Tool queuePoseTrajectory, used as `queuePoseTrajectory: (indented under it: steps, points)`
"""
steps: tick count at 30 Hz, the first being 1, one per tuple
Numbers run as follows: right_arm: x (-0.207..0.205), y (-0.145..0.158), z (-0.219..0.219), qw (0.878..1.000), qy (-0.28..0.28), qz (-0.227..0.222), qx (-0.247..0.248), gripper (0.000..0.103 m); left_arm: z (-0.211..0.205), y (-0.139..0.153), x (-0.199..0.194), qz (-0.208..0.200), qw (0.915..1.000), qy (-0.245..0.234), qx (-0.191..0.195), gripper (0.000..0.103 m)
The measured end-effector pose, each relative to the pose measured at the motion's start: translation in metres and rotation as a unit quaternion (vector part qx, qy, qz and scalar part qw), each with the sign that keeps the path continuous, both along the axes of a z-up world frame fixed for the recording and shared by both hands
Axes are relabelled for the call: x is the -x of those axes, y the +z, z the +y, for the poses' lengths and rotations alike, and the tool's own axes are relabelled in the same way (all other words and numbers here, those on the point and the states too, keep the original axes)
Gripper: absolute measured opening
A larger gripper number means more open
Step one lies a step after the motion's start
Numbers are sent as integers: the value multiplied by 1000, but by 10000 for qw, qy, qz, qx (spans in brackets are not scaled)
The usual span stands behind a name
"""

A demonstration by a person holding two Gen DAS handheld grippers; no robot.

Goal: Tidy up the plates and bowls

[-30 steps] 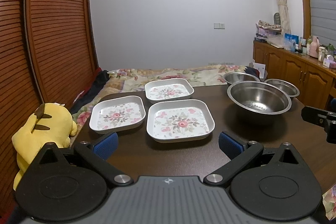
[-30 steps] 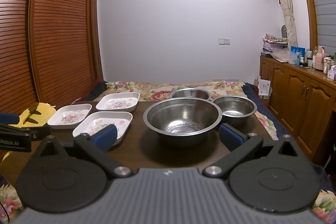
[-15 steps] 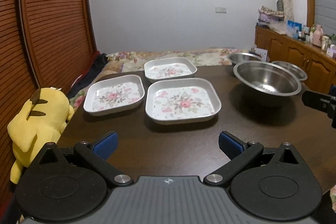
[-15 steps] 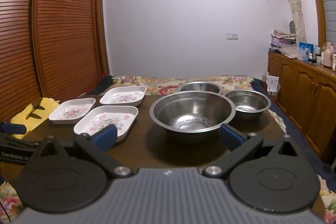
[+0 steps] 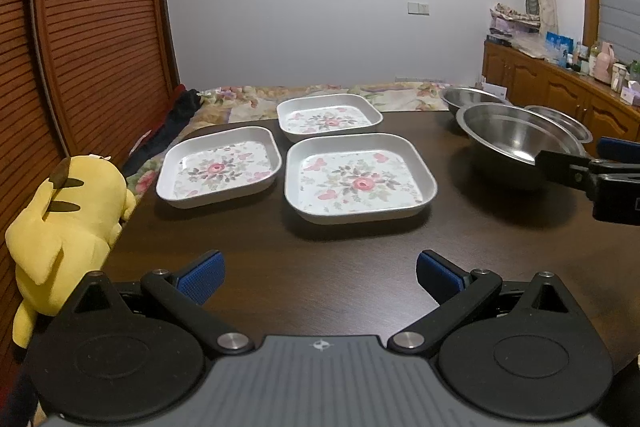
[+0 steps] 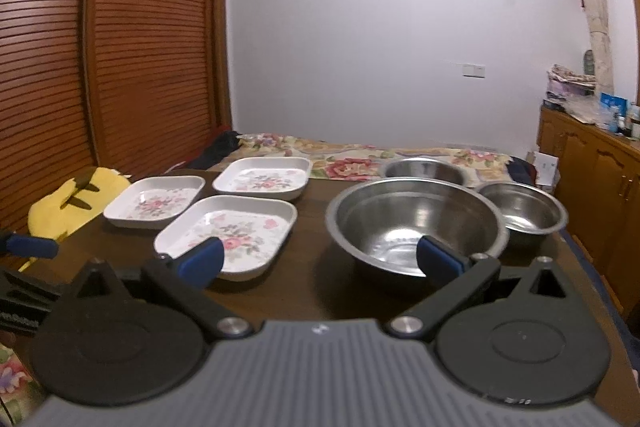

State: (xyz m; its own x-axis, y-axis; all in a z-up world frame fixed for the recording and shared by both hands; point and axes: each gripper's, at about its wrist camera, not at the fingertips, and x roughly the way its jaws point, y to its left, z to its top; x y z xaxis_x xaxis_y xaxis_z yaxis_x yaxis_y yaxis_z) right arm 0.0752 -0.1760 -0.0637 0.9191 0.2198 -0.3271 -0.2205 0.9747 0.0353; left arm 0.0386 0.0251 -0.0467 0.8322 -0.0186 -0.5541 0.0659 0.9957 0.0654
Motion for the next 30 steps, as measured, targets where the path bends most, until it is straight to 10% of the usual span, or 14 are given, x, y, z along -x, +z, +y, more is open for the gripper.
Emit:
queuePoseTrajectory:
  steps: [19,30]
  points:
    - [-48,-14,42,9953,654,695,-170,77,57,9,-47,-248,9995,138,161,103]
    - [-64,-24,54,9934,691,899,-184,61,66,-5,-80,-47,9990,-26,451,84]
